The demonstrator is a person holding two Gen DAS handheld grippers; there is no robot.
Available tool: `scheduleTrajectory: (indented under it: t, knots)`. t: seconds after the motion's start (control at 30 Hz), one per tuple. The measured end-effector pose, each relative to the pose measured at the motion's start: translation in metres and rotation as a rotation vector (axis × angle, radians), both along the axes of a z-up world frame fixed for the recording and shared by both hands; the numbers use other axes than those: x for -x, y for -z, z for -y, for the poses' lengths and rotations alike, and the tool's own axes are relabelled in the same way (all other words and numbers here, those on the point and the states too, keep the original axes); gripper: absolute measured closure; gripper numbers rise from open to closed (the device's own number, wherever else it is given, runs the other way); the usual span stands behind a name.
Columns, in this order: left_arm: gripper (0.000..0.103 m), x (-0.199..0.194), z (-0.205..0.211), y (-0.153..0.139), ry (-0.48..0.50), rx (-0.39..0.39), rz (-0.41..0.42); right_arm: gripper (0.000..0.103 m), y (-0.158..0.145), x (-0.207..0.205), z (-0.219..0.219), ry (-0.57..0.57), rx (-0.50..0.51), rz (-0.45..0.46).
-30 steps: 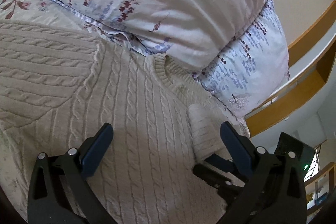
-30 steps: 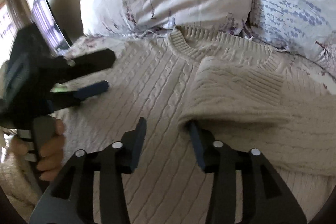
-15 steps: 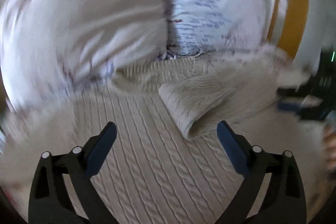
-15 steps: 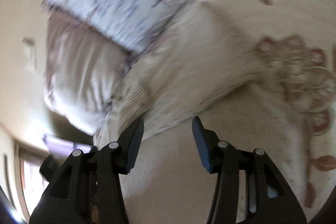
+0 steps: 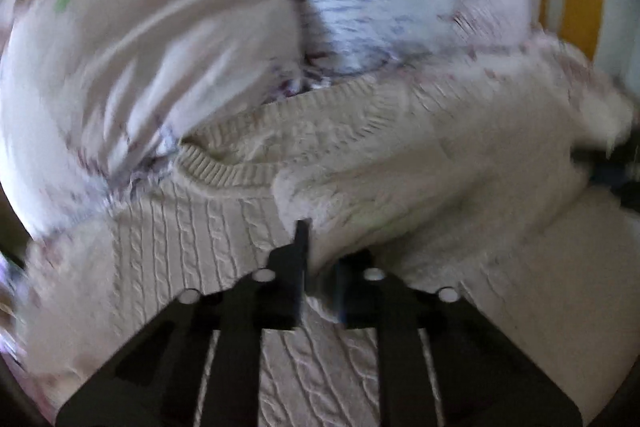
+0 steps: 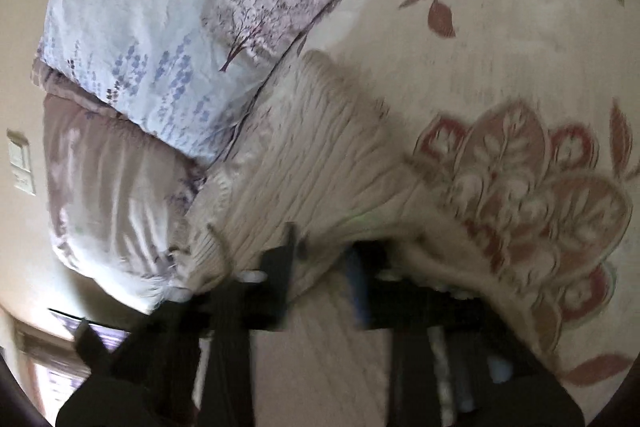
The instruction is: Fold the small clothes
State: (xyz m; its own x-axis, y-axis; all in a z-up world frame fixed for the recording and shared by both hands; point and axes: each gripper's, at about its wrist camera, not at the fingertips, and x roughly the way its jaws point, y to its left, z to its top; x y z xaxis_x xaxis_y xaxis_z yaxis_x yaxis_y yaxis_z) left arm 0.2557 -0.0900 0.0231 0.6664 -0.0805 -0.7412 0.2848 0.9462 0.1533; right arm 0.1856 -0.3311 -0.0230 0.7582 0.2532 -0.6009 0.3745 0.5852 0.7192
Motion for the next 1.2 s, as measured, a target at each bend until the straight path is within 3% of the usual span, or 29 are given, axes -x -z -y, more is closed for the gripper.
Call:
scheduleTrajectory:
  t: [0.17,0.3,0.37,0.7,0.73,0.8,0.83,0.87,0.9,0.97,1.2]
  knots:
    - [0.094,-0.003,-0.08,-0.005,-0.153,0.454,-0.093,0.093,-0.004,0.013,0.0,0.042,0.054,0.07]
    - [0.092,0.003,-0.11,0.012,-0.235,0.597,-0.175,0.094,-0.001,0.019,-0.003,0.083,0.106,0.069]
    - [0.086,0.006,-0.123,0.015,-0.273,0.629,-0.187,0.094,-0.001,0.022,-0.002,0.107,0.133,0.071]
    - [0.086,0.008,-0.158,0.019,-0.327,0.672,-0.202,0.094,0.002,0.026,-0.008,0.125,0.18,0.013]
    - [0.082,0.011,-0.161,0.017,-0.327,0.673,-0.199,0.093,0.0,0.028,-0.009,0.128,0.187,0.005]
    - [0.061,0.017,-0.168,0.012,-0.323,0.676,-0.192,0.079,-0.003,0.032,-0.01,0.129,0.204,-0.003]
    - [0.043,0.025,-0.177,0.008,-0.323,0.685,-0.186,0.074,-0.005,0.034,-0.012,0.126,0.211,-0.002]
    - [0.036,0.033,-0.186,0.004,-0.323,0.697,-0.174,0.062,-0.009,0.039,-0.014,0.119,0.221,0.009]
    - [0.034,0.041,-0.196,0.0,-0.322,0.709,-0.16,0.048,-0.012,0.043,-0.016,0.115,0.232,0.017]
    - [0.032,0.065,-0.228,-0.008,-0.335,0.743,-0.121,0.03,-0.019,0.051,-0.024,0.096,0.252,0.05]
    - [0.032,0.13,-0.342,-0.008,-0.602,0.78,-0.004,0.028,-0.021,0.052,-0.062,-0.108,0.304,0.138]
